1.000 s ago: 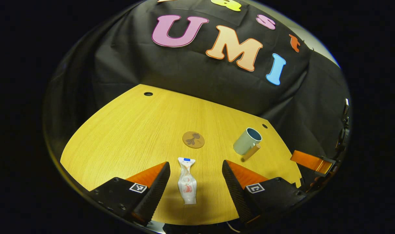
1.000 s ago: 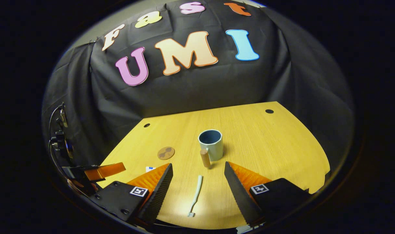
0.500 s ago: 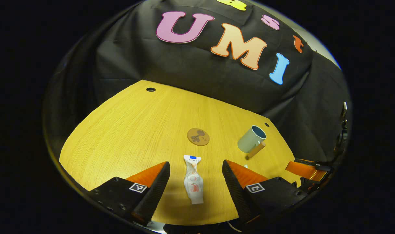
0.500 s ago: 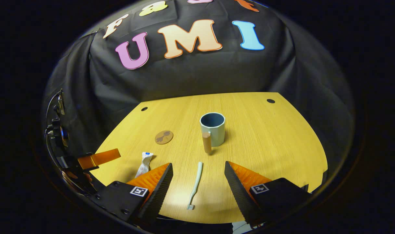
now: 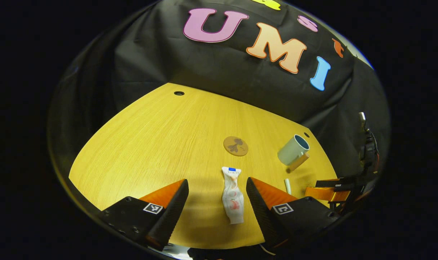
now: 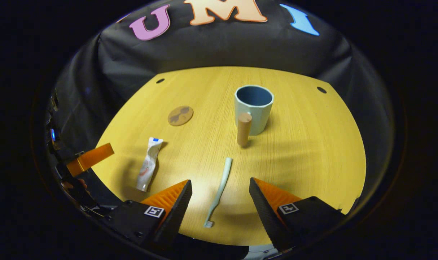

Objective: Put the toothbrush and toothpaste on the desktop into the cup, then pick up the cup and place it on the coaster on the desktop.

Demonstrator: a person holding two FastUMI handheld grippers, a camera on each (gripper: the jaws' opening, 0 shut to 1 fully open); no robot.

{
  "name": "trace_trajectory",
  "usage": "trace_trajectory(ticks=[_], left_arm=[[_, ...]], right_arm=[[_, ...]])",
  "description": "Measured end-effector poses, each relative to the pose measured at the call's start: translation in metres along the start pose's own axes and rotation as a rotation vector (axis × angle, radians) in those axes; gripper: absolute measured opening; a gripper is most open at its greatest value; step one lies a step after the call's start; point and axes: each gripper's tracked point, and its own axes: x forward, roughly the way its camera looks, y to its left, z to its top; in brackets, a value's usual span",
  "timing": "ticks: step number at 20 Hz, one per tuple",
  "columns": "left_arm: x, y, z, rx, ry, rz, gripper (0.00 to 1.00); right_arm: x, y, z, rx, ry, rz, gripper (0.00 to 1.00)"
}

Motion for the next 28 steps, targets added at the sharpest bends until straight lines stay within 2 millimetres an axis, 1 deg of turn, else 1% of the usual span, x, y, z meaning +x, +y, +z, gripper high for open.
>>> trace_trajectory(ticks=[1,2,3,4,5,6,7,8,9,11,12,13,14,16,17,18,19,20,23,24,26,27,28], left_arm=[[0.000,0.002,-0.001,0.004,0.003,0.005,0.94],[0.001,0.004,-0.001,0.006,0.007,0.009,0.94],[0.001,0.006,-0.002,0.006,0.012,0.012,0.94],[0.002,0.007,-0.004,0.006,0.019,0.014,0.94],[0.003,0.008,-0.005,0.005,0.024,0.017,0.94],[0.004,0.010,-0.006,0.005,0.030,0.019,0.94],[0.005,0.012,-0.008,0.004,0.034,0.022,0.94],[0.005,0.013,-0.007,0.003,0.038,0.025,0.94],[0.006,0.014,-0.007,0.002,0.042,0.028,0.94],[0.010,0.016,-0.010,-0.001,0.050,0.032,0.94],[0.011,0.015,-0.010,-0.004,0.054,0.034,0.94],[0.013,0.016,-0.009,-0.006,0.057,0.034,0.94],[0.015,0.015,-0.010,-0.006,0.061,0.033,0.94],[0.018,0.013,-0.011,-0.001,0.070,0.030,0.94],[0.020,0.012,-0.012,0.002,0.075,0.028,0.94],[0.022,0.010,-0.013,0.005,0.078,0.025,0.94],[0.023,0.009,-0.012,0.007,0.080,0.023,0.94],[0.025,0.007,-0.013,0.009,0.082,0.020,0.94],[0.029,0.003,-0.013,0.013,0.088,0.012,0.94],[0.030,0.002,-0.013,0.013,0.090,0.008,0.94],[0.032,0.001,-0.014,0.014,0.095,0.005,0.94],[0.033,0.001,-0.014,0.013,0.097,0.004,0.94],[0.033,0.001,-0.015,0.013,0.100,0.003,0.94]], right_arm=[[0.007,0.001,0.000,0.001,0.021,0.000,0.94],[0.013,0.001,0.001,0.008,0.037,0.001,0.94],[0.019,0.001,0.002,0.015,0.053,0.001,0.98],[0.025,0.000,0.004,0.021,0.067,0.003,0.98],[0.032,0.000,0.005,0.027,0.082,0.001,0.94],[0.037,-0.001,0.005,0.037,0.102,-0.001,0.97],[0.042,-0.002,0.004,0.054,0.124,0.000,0.97],[0.047,-0.002,0.004,0.071,0.144,-0.002,0.92],[0.050,-0.002,0.004,0.083,0.159,-0.001,0.80],[0.058,-0.001,0.003,0.088,0.176,0.001,0.74],[0.060,-0.001,0.002,0.086,0.185,-0.001,0.82],[0.063,-0.002,0.000,0.084,0.199,-0.003,0.74],[0.065,-0.001,-0.002,0.083,0.211,-0.004,0.81],[0.070,-0.001,-0.004,0.082,0.226,-0.007,0.82],[0.071,0.000,-0.004,0.084,0.233,-0.006,0.74],[0.073,0.000,-0.005,0.084,0.244,-0.011,0.81],[0.075,0.001,-0.004,0.086,0.240,-0.010,0.81],[0.076,0.001,-0.004,0.089,0.243,-0.012,0.69],[0.076,0.002,0.000,0.099,0.257,-0.016,0.49],[0.077,0.002,-0.001,0.104,0.264,-0.019,0.61],[0.077,-0.001,-0.002,0.100,0.276,-0.031,0.49],[0.078,-0.001,-0.002,0.098,0.281,-0.036,0.49],[0.077,-0.003,-0.002,0.097,0.287,-0.046,0.51]])
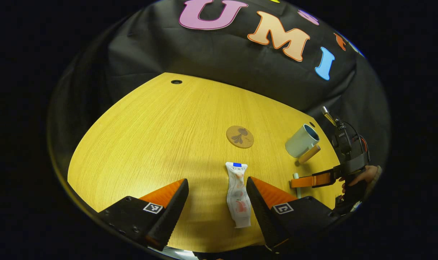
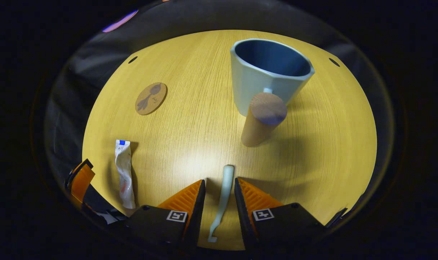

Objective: Put the toothbrush and toothpaste on the desktop into the cup, then pick up the cup and place it on the coaster on the desktop.

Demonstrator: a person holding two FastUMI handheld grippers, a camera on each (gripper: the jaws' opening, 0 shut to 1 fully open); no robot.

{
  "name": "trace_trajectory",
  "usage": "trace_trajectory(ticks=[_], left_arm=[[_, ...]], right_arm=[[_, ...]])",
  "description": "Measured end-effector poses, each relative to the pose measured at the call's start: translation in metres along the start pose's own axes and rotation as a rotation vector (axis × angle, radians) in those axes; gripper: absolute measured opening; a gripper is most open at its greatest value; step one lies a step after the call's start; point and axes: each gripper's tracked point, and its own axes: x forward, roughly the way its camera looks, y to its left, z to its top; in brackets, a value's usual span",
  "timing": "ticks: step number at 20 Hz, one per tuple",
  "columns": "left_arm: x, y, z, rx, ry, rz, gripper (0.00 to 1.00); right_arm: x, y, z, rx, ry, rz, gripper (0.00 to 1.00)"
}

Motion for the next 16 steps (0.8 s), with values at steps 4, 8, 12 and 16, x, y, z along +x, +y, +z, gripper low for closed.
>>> trace_trajectory(ticks=[4,8,12,16], left_arm=[[0.003,0.000,-0.005,0.001,0.019,-0.002,0.94],[0.005,-0.004,-0.011,0.009,0.044,-0.015,0.94],[0.009,-0.011,-0.015,0.025,0.078,-0.033,0.92],[0.013,-0.021,-0.023,0.045,0.134,-0.050,0.94]], right_arm=[[0.001,-0.008,0.001,-0.004,0.019,-0.059,0.37],[0.001,-0.010,0.001,-0.065,-0.019,-0.093,0.21],[0.001,-0.008,-0.001,-0.027,-0.002,-0.090,0.11],[0.001,-0.009,0.000,-0.049,-0.009,-0.086,0.11]])
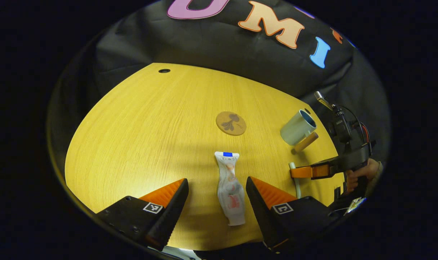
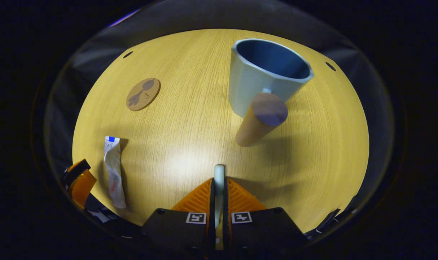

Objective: Put the toothbrush and toothpaste on the desktop into the cup, then pick up the cup and place it on the coaster on the desktop.

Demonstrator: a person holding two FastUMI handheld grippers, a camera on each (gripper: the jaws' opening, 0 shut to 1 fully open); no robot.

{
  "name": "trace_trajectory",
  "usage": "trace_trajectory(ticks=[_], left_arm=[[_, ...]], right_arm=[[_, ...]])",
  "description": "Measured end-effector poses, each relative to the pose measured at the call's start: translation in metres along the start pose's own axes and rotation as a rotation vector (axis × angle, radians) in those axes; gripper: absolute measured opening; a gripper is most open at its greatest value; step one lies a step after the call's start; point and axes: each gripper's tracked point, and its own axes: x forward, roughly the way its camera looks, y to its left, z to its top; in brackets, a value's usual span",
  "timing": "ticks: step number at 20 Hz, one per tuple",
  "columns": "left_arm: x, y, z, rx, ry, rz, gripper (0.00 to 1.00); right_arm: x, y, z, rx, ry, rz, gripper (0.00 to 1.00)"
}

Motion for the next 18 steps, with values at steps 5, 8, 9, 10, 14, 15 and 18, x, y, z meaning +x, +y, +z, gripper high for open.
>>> trace_trajectory(ticks=[5,8,9,10,14,15,18], left_arm=[[0.012,-0.009,-0.008,0.013,0.104,0.012,0.93],[0.023,-0.010,-0.007,0.008,0.159,0.037,0.91],[0.027,-0.011,-0.006,0.009,0.172,0.041,0.92],[0.031,-0.011,-0.006,0.009,0.184,0.049,0.90],[0.039,-0.012,-0.005,0.033,0.244,0.073,0.81],[0.041,-0.012,-0.005,0.044,0.264,0.076,0.79],[0.047,-0.011,-0.011,0.069,0.327,0.088,0.78]], right_arm=[[0.000,0.000,0.001,-0.019,-0.022,-0.012,0.11],[0.000,0.001,0.001,-0.017,-0.026,-0.008,0.11],[-0.001,0.001,0.001,-0.020,-0.029,-0.008,0.11],[0.000,0.001,0.001,-0.024,-0.033,-0.008,0.11],[-0.002,0.000,0.002,-0.036,-0.038,-0.006,0.11],[-0.002,0.000,0.003,-0.040,-0.039,-0.004,0.11],[-0.002,0.000,0.003,-0.044,-0.039,-0.003,0.11]])
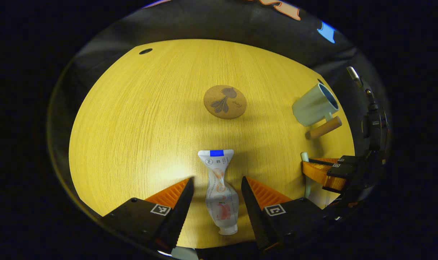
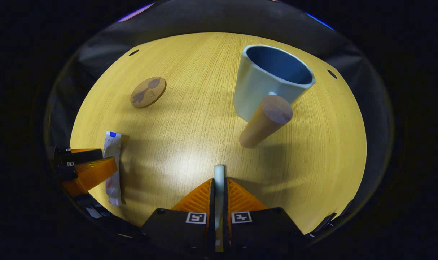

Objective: Put the toothbrush and toothpaste on the desktop into the cup, then pick up the cup and place it on the coaster on the desktop.

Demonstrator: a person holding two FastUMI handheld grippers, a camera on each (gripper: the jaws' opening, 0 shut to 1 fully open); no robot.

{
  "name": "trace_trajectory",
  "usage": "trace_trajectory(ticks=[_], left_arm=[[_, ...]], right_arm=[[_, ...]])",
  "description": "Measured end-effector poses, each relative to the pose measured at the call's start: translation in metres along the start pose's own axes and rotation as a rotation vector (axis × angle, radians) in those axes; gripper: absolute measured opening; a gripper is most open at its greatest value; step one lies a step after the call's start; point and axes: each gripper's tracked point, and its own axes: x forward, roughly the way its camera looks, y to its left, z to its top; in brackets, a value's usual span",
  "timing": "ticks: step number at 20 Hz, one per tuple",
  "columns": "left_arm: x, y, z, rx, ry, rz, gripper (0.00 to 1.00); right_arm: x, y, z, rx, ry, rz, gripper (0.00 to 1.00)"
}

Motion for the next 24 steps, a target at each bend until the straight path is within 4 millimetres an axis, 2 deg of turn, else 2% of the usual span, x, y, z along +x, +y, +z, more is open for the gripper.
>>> trace_trajectory(ticks=[1,2,6,7,8,10,15,16,19,24], left_arm=[[0.001,0.000,0.000,0.001,0.011,0.003,0.77],[0.003,0.000,0.001,0.004,0.020,0.005,0.71],[0.010,0.001,0.002,0.024,0.060,0.013,0.68],[0.012,0.001,0.002,0.022,0.070,0.013,0.63],[0.014,-0.003,0.004,0.026,0.074,0.010,0.49],[0.017,-0.001,0.006,0.053,0.076,0.013,0.35],[0.019,0.003,0.011,0.024,0.059,0.025,0.25],[0.017,0.003,0.011,0.000,0.053,0.018,0.19],[0.017,0.001,0.011,-0.048,0.020,-0.016,0.17],[0.014,-0.006,0.014,-0.174,-0.050,-0.132,0.06]], right_arm=[[0.000,0.000,0.000,-0.003,-0.001,0.000,0.12],[0.000,0.000,0.001,-0.007,-0.003,-0.001,0.12],[-0.001,0.000,0.002,-0.025,-0.014,-0.008,0.11],[-0.001,0.000,0.002,-0.027,-0.014,-0.008,0.11],[0.000,-0.001,0.002,-0.029,-0.016,-0.007,0.11],[0.000,-0.001,0.001,-0.035,-0.016,-0.004,0.11],[-0.001,0.000,0.002,-0.025,-0.023,-0.012,0.11],[-0.001,-0.001,0.002,-0.027,-0.030,-0.013,0.11],[-0.002,-0.001,0.003,-0.035,-0.069,-0.007,0.11],[-0.002,0.001,0.002,-0.019,-0.106,0.071,0.04]])
